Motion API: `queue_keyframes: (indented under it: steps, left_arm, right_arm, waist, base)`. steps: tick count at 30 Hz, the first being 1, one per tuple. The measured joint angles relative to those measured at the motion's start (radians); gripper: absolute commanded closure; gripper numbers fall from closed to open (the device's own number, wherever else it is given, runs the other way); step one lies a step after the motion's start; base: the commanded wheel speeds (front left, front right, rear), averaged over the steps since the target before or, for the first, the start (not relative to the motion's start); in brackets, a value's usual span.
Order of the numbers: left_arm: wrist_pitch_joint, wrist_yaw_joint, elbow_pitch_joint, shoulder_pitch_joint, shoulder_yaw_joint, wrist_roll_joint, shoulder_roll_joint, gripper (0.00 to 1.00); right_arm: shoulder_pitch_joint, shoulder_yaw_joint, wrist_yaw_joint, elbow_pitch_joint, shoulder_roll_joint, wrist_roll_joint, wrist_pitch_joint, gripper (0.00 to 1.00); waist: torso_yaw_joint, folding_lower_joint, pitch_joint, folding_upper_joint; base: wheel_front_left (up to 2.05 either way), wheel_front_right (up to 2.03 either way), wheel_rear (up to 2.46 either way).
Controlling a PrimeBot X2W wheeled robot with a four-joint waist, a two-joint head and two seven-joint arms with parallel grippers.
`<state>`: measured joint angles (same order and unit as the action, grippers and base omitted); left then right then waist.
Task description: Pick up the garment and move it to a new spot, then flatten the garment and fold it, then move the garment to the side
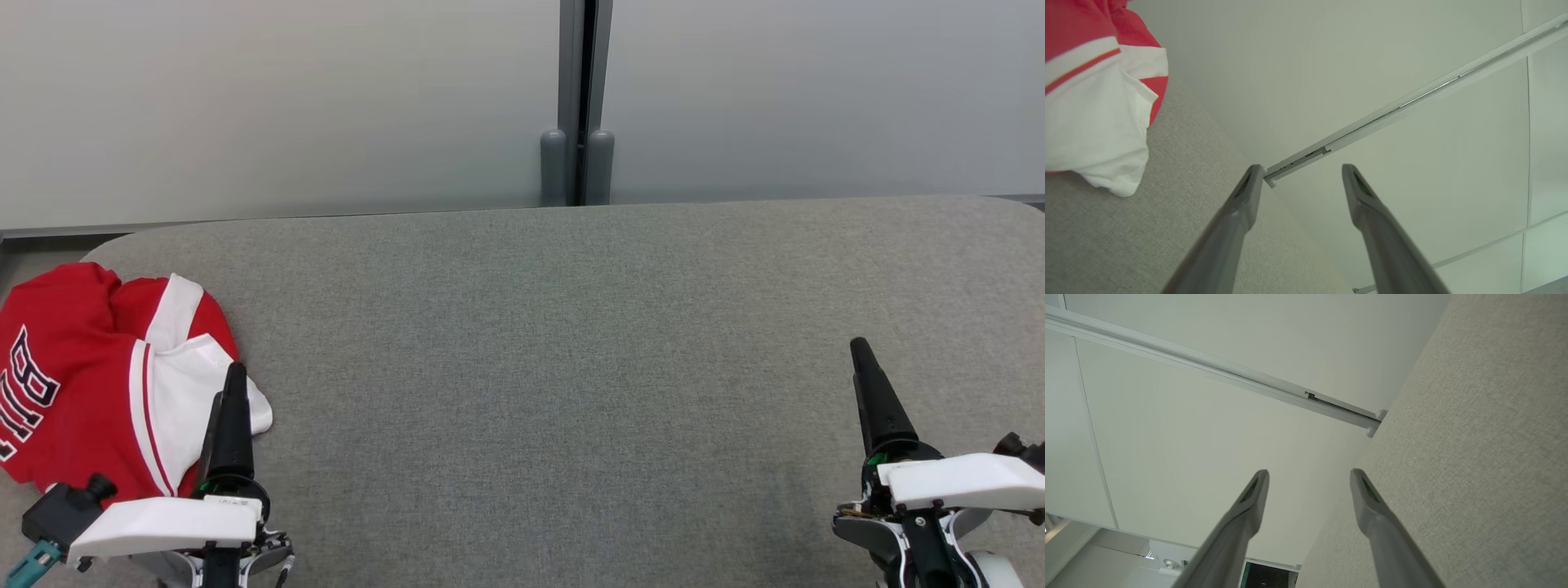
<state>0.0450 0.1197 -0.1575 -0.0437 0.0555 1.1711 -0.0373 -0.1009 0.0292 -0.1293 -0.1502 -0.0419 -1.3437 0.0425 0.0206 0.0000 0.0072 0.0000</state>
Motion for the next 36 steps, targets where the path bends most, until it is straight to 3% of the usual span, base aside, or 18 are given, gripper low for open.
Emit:
queue_keyframes:
  steps: [29,36]
  left_arm:
    - [0.089,-0.13,0.011,0.029,-0.078,-0.55,-0.004,0.0]
    - [0.106,-0.14,0.005,0.03,-0.088,-0.649,-0.005,0.0]
  right_arm:
    - [-0.033,0.071,0.0,-0.05,-0.015,0.59,0.089,0.0]
    - [-0.046,0.088,0.0,-0.065,-0.017,0.704,0.108,0.0]
  waist:
    - [0.017,0.0,-0.008,0.0]
    - [0.02,0.0001,-0.006,0.0]
  base:
    - [0.0,0.0,0.0]
    - [0.0,0.0,0.0]
